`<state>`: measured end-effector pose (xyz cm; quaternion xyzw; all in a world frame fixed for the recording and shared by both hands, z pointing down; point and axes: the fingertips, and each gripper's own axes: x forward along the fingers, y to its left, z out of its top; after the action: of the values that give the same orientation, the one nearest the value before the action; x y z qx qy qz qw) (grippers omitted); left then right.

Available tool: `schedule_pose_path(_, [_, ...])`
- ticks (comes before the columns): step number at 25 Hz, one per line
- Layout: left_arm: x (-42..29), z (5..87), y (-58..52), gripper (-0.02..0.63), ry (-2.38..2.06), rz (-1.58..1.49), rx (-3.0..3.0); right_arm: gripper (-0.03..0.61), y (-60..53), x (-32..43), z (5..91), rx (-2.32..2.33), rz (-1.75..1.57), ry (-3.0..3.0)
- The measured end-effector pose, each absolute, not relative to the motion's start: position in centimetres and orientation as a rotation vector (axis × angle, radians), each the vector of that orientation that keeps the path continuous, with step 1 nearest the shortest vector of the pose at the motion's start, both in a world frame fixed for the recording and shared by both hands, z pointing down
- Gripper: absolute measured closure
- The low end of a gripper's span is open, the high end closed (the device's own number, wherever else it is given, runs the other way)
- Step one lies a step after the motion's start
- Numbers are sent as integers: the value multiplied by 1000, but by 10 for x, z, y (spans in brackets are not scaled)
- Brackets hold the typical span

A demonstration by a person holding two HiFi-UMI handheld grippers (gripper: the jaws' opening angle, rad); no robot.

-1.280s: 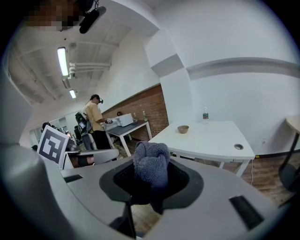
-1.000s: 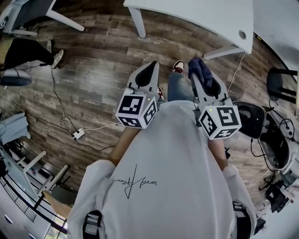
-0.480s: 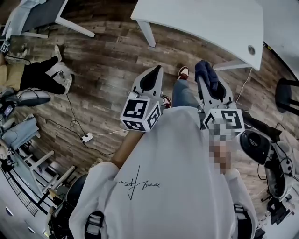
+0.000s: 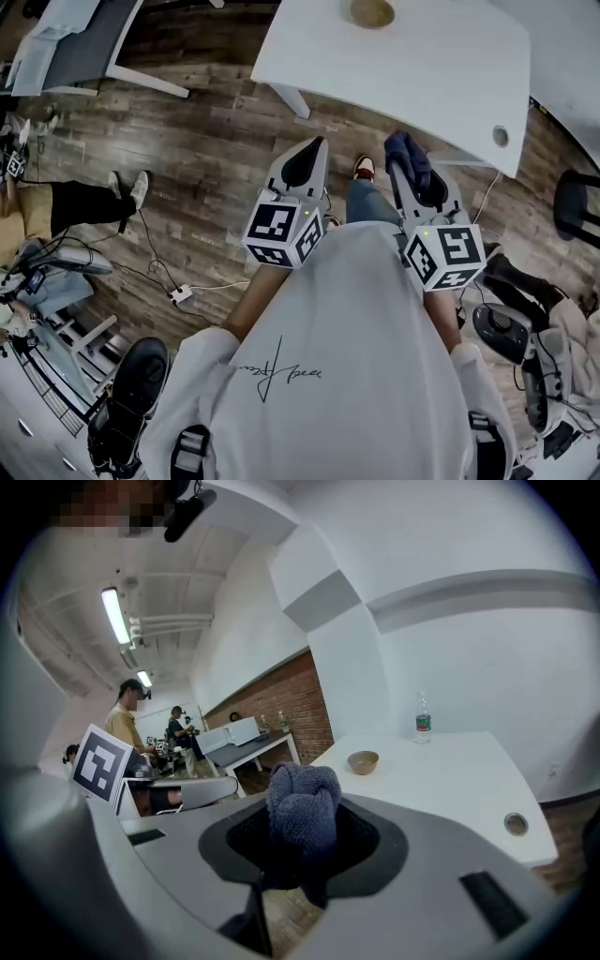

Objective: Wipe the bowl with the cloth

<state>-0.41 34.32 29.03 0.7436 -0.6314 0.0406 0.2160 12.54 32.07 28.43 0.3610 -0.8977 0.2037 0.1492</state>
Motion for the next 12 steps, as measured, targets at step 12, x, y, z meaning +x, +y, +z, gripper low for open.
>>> schedule_pose_path(12, [7, 286, 223, 626, -1767, 161, 2067, 459, 216, 119, 288, 891, 550, -2625])
